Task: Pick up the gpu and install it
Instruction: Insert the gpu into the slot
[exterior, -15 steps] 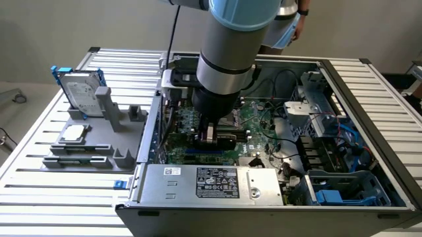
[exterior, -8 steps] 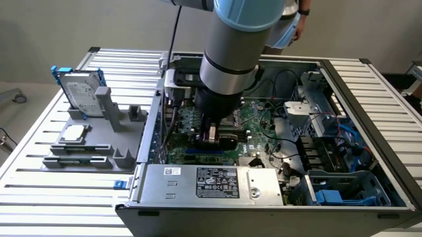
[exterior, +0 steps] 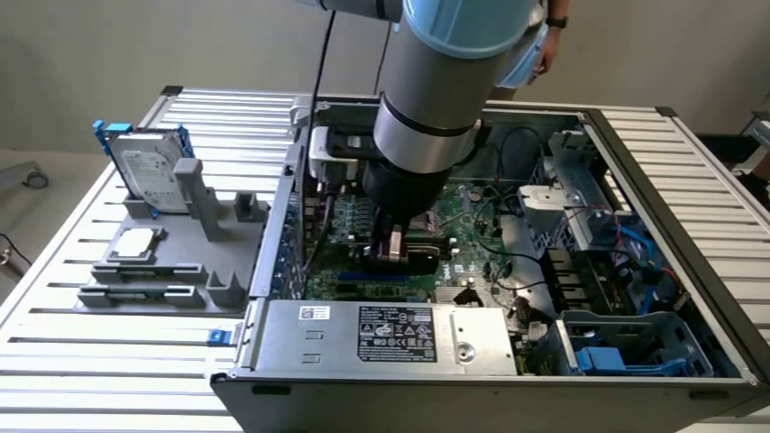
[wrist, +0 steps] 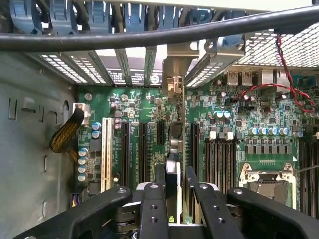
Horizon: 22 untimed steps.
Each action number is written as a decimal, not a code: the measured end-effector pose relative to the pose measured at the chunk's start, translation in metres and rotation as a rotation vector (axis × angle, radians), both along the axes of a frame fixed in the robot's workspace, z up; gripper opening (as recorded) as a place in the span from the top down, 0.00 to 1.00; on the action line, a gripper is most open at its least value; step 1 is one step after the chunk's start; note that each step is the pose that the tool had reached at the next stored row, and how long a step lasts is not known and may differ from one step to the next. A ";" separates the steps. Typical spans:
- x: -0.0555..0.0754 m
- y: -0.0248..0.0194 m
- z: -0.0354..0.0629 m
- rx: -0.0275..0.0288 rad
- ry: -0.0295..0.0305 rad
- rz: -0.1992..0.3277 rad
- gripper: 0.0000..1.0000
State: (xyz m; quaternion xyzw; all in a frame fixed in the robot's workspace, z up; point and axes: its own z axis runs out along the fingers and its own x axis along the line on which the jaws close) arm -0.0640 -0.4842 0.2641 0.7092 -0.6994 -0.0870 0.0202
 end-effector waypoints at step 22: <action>0.011 0.0000 0.0060 -0.0014 0.1118 0.000 0.65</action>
